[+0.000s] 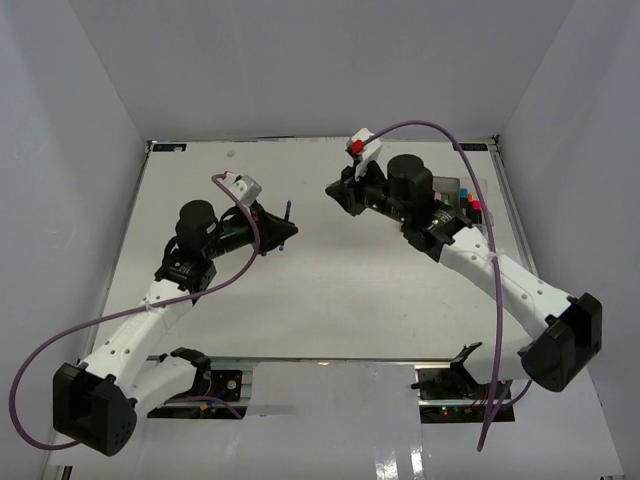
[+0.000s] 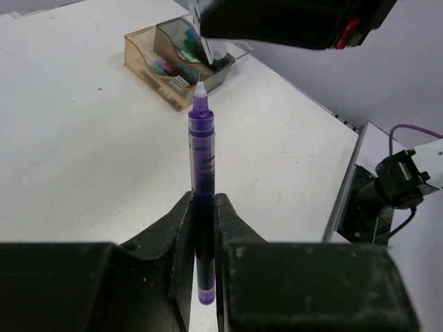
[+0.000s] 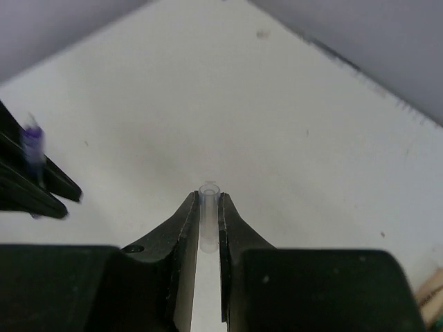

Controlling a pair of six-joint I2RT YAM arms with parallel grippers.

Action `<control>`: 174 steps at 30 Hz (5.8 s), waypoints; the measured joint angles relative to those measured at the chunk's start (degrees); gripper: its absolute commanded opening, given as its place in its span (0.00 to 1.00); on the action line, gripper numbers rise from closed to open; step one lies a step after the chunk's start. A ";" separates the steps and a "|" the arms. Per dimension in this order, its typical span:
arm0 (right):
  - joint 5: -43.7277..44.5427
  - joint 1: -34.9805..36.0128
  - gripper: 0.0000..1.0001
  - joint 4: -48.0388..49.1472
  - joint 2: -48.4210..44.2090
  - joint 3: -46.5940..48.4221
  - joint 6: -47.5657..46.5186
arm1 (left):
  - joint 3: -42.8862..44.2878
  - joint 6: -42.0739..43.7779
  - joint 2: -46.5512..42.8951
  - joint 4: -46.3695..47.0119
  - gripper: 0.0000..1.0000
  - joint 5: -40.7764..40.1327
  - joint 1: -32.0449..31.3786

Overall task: Sort the stationery into containers
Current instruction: Close the pen cap on the pen.

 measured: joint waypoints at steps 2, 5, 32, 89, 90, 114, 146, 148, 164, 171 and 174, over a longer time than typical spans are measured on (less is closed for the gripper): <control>-1.25 0.00 0.08 6.40 -3.23 -2.73 2.43 | -0.83 -1.81 0.22 2.14 0.00 2.10 0.00; -3.19 0.13 0.08 17.18 -5.92 -7.41 6.32 | -1.75 -4.52 1.05 5.42 0.00 4.92 0.00; -7.21 6.12 0.08 52.94 -1.42 -16.20 25.20 | -3.91 -4.57 -1.38 10.71 0.00 8.63 -0.24; -10.21 7.45 0.08 58.55 -1.31 -18.58 30.77 | -7.04 -0.81 -5.42 13.86 0.00 8.55 -1.31; -10.23 7.48 0.08 58.64 -1.31 -18.62 31.06 | -7.17 -0.87 -5.51 14.10 0.00 8.55 -1.31; -10.60 8.68 0.08 61.83 -2.34 -21.03 32.20 | -9.03 -5.11 -6.01 22.32 0.00 8.26 -1.42; -15.98 8.52 0.08 49.94 -5.20 -17.57 26.43 | -7.69 -2.58 -6.93 19.71 0.00 9.77 -1.99; -16.04 8.52 0.08 49.31 -5.09 -17.57 26.14 | -7.80 -2.45 -6.93 19.04 0.00 9.77 -1.99; -16.68 8.52 0.08 46.38 -3.87 -17.62 24.96 | -9.16 -2.23 -7.19 16.09 0.00 8.96 -1.88; -16.65 8.55 0.08 46.29 -3.52 -18.73 24.94 | -9.75 -2.27 -7.45 14.80 0.00 9.03 -1.25; -16.55 8.63 0.08 46.53 -3.54 -19.32 24.94 | -10.03 -2.25 -7.45 14.38 0.00 9.29 -1.14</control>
